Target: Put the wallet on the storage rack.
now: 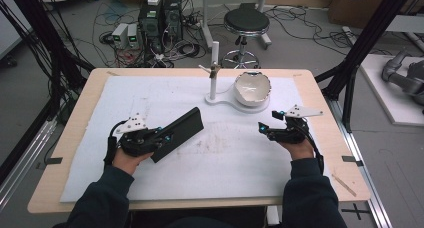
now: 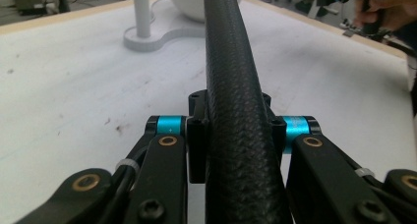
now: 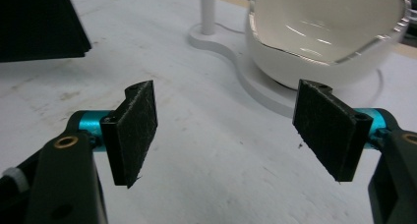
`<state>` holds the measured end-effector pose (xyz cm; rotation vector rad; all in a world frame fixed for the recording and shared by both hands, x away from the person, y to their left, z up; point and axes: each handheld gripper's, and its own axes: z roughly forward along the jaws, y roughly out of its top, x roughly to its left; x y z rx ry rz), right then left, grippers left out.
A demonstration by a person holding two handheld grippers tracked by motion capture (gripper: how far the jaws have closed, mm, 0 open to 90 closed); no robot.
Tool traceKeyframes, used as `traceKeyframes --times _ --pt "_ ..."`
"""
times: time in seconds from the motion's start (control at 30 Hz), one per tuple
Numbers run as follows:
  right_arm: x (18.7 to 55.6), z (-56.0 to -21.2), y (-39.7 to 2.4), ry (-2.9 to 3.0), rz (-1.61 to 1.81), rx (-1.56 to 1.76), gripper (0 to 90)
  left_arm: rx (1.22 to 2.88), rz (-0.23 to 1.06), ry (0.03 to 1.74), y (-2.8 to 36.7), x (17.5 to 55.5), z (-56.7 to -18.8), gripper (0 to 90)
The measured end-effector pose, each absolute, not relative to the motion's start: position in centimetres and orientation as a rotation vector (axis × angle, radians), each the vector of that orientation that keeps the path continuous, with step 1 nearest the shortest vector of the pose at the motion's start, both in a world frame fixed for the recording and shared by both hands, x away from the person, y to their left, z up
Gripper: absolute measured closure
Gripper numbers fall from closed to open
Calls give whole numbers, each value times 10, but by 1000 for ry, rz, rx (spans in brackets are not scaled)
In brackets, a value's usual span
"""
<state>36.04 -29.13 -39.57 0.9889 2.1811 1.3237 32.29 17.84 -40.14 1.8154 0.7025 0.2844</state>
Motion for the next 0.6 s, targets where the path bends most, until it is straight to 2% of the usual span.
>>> traceKeyframes --times 0.23,0.6 --pt "362 -396 -257 2305 1431 707 234 1813 229 594 167 330 -396 717" --pt "387 -385 -203 2408 1592 456 219 1853 185 485 141 343 -385 715"
